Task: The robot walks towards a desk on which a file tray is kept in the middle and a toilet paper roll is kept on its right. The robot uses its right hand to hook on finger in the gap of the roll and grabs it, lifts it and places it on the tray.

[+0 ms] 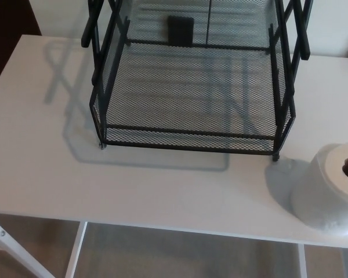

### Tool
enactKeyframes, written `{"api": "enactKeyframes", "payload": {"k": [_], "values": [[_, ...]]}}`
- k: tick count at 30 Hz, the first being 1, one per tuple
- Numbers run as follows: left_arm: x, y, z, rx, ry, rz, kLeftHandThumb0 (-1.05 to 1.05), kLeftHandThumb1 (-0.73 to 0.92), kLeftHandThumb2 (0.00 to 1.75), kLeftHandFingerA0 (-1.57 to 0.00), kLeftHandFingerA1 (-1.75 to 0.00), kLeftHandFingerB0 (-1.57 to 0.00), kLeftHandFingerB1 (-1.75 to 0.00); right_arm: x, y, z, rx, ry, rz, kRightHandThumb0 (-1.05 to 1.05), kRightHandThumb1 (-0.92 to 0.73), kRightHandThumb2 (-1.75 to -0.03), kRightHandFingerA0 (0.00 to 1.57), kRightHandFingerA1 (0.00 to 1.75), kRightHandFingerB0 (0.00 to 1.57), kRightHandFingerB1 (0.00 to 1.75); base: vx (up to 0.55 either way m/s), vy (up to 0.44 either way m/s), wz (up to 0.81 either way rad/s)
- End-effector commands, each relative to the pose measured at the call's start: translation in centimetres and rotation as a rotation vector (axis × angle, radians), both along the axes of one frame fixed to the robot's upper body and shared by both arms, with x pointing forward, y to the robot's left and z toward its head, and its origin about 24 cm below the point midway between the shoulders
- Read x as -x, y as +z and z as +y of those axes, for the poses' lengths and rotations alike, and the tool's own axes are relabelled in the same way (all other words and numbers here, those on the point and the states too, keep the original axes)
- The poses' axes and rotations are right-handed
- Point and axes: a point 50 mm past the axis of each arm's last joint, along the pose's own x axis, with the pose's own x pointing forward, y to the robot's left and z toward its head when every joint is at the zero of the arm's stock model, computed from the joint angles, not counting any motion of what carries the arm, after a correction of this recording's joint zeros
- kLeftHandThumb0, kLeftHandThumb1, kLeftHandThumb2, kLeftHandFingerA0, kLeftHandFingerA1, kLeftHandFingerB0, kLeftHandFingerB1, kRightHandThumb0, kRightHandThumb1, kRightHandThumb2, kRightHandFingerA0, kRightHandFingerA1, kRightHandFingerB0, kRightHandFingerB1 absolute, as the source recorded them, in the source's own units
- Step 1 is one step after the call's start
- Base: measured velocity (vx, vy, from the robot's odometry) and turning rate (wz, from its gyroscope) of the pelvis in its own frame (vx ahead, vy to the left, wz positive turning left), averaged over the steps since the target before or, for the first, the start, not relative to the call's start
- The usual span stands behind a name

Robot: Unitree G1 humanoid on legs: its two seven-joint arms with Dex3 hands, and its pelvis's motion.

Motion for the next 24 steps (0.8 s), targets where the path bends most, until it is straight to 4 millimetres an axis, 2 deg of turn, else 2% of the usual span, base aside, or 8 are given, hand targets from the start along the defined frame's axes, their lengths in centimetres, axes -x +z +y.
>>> {"api": "enactKeyframes", "payload": {"k": [1,14,17,18,19,20,23,24], "values": [[0.7,0.8,0.9,-0.005,0.046,-0.014,-0.69,0.77,0.99,-0.30,-0.50,-0.17,-0.44,-0.8,3.9,8.5,0.163,0.499,0.143,-0.67,-0.37,-0.74,0.35,0.50,0.25,0.40,0.00,0.000,0.00],[0.8,1.1,1.3,-0.032,0.045,0.007,-0.70,0.76,1.00,-0.32,-0.51,-0.19,-0.44,-1.5,3.3,10.5,0.327,0.620,0.269,-0.65,-0.39,-0.74,0.26,0.49,0.23,0.41,0.00,0.000,0.00],[0.6,1.3,1.3,-0.031,0.042,0.003,-0.70,0.76,1.00,-0.33,-0.51,-0.18,-0.44,-1.5,3.2,10.8,0.340,0.634,0.292,-0.60,-0.46,-0.55,0.30,0.42,0.30,0.31,0.00,0.000,0.00],[0.6,1.1,1.3,-0.030,0.059,0.004,-0.67,0.91,0.67,-0.42,-0.41,-0.24,-0.33,-1.5,2.7,11.2,0.388,0.676,0.331,-0.61,-0.49,-0.56,0.29,0.39,0.32,0.31,0.00,0.000,0.00],[0.6,1.1,1.4,-0.029,0.067,0.004,-0.67,0.91,0.67,-0.42,-0.41,-0.24,-0.33,-1.5,2.5,11.4,0.408,0.695,0.349,-0.61,-0.49,-0.56,0.29,0.39,0.32,0.31,0.00,0.000,0.00],[0.6,1.1,1.4,-0.029,0.063,0.003,-0.70,0.75,1.00,-0.34,-0.52,-0.18,-0.45,-1.5,2.3,11.6,0.434,0.706,0.388,-0.66,-0.41,-0.75,0.18,0.46,0.24,0.41,0.00,0.000,0.00],[0.7,1.2,1.4,-0.033,0.057,0.002,-0.70,0.75,1.00,-0.35,-0.52,-0.19,-0.45,-1.5,1.7,12.2,0.501,0.728,0.470,-0.66,-0.42,-0.74,0.17,0.46,0.23,0.41,0.00,0.000,0.00],[0.8,1.1,1.4,-0.030,0.067,0.006,-0.67,0.91,0.67,-0.42,-0.40,-0.24,-0.33,-1.5,1.4,12.3,0.518,0.732,0.502,-0.65,-0.42,-0.74,0.15,0.46,0.22,0.41,0.00,0.000,0.00]]}}
